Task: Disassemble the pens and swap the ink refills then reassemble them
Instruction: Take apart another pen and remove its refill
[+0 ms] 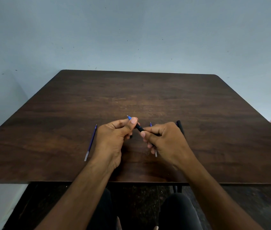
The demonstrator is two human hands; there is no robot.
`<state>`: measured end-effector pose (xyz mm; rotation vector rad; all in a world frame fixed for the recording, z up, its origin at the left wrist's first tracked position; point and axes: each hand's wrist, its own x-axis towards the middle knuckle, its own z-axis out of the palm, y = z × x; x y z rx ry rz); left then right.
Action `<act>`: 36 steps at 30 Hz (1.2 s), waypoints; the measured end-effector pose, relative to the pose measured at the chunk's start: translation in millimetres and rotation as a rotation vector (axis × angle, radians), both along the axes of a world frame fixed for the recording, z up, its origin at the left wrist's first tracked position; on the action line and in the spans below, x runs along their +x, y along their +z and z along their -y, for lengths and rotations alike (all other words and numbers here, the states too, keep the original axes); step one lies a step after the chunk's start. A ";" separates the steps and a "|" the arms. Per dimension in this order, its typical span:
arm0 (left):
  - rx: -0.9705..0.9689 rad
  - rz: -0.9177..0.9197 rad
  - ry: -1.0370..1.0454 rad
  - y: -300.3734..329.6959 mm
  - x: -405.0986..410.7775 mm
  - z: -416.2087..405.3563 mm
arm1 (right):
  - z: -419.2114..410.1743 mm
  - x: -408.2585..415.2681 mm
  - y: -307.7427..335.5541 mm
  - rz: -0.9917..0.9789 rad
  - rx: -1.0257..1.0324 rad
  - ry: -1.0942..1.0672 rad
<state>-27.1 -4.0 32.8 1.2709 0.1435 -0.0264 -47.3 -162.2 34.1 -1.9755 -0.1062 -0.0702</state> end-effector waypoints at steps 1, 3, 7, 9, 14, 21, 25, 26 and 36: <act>0.000 -0.011 0.030 0.2 0.2 0.6 | -0.3 -0.4 0.4 0.026 -0.023 -0.007; 0.004 -0.023 0.066 0.1 0.2 1.8 | -0.8 -1.0 1.5 0.058 -0.039 -0.011; 0.044 -0.010 -0.003 2.4 -0.7 1.3 | -1.7 -1.1 3.2 0.052 -0.041 -0.004; 0.037 -0.013 -0.088 4.9 -1.6 -2.3 | -0.7 -0.8 3.8 0.058 -0.045 -0.009; -0.033 0.007 -0.241 3.5 -2.0 -10.3 | 3.2 0.6 2.2 0.041 -0.026 -0.018; -0.087 -0.035 -0.156 -2.4 1.1 -9.2 | 2.6 1.6 -2.1 0.018 -0.005 -0.010; -0.071 -0.078 -0.128 -3.2 4.7 -5.6 | 2.4 3.1 -2.5 0.016 -0.002 0.012; -0.066 -0.079 -0.136 -3.1 5.0 -5.3 | 2.3 3.4 -2.4 0.014 -0.002 0.014; -0.054 0.011 -0.212 -0.4 6.0 -8.8 | 3.1 5.8 -3.3 0.009 0.006 -0.002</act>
